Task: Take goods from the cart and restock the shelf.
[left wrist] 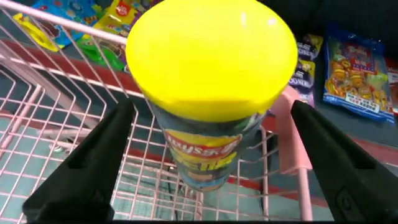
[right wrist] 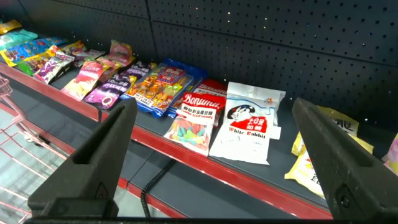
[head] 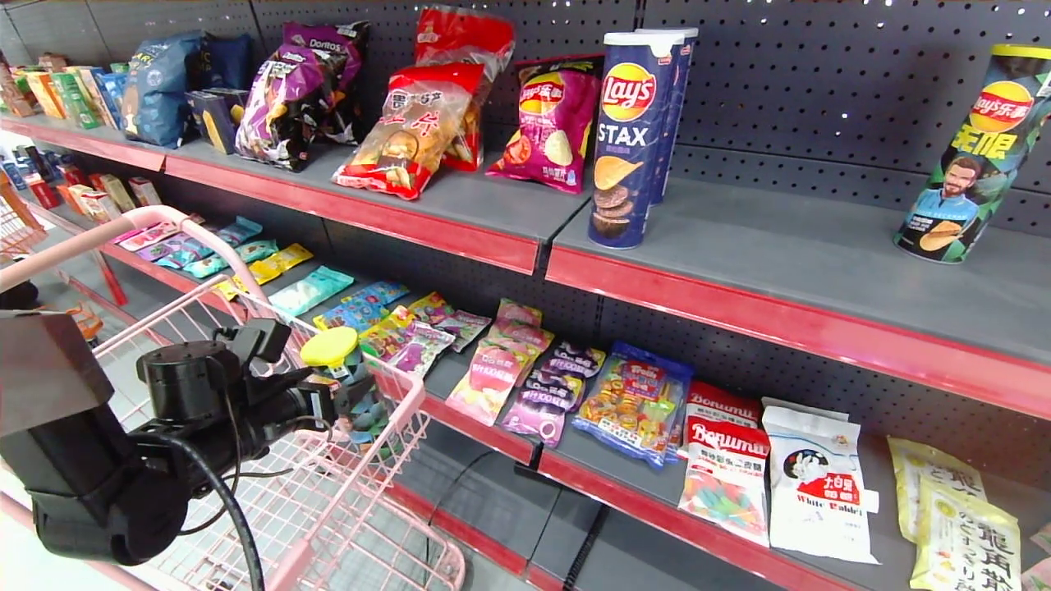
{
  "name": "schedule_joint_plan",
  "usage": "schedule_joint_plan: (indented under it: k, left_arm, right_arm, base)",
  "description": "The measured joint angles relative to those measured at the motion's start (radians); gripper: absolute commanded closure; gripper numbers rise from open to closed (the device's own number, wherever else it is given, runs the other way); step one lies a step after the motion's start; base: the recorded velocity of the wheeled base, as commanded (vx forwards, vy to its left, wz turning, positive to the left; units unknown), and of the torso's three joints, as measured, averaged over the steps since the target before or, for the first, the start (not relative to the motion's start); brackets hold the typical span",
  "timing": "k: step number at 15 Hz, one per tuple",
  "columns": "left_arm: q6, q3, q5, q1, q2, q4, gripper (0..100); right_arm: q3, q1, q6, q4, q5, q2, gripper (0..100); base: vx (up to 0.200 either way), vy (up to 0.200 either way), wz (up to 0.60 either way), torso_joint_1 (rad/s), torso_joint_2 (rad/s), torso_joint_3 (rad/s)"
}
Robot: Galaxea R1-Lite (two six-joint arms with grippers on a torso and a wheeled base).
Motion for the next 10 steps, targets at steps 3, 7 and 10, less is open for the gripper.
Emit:
schedule_joint_plan:
  k: [3, 7, 10]
  left_arm:
    - [0.008, -0.009, -0.004, -0.003, 0.044, -0.013, 100]
    - [0.024, -0.027, -0.013, -0.003, 0.068, -0.013, 100]
    - [0.023, -0.021, -0.014, -0.001, 0.061, -0.012, 100]
  right_arm:
    - [0.000, 0.000, 0.000, 0.000, 0.000, 0.000, 0]
    - [0.000, 0.000, 0.000, 0.000, 0.000, 0.000, 0]
    - [0.000, 0.000, 0.000, 0.000, 0.000, 0.000, 0]
  base:
    - [0.000, 0.000, 0.00, 0.000, 0.00, 0.000]
    - [0.000, 0.000, 0.00, 0.000, 0.00, 0.000]
    - [0.000, 0.000, 0.00, 0.000, 0.00, 0.000]
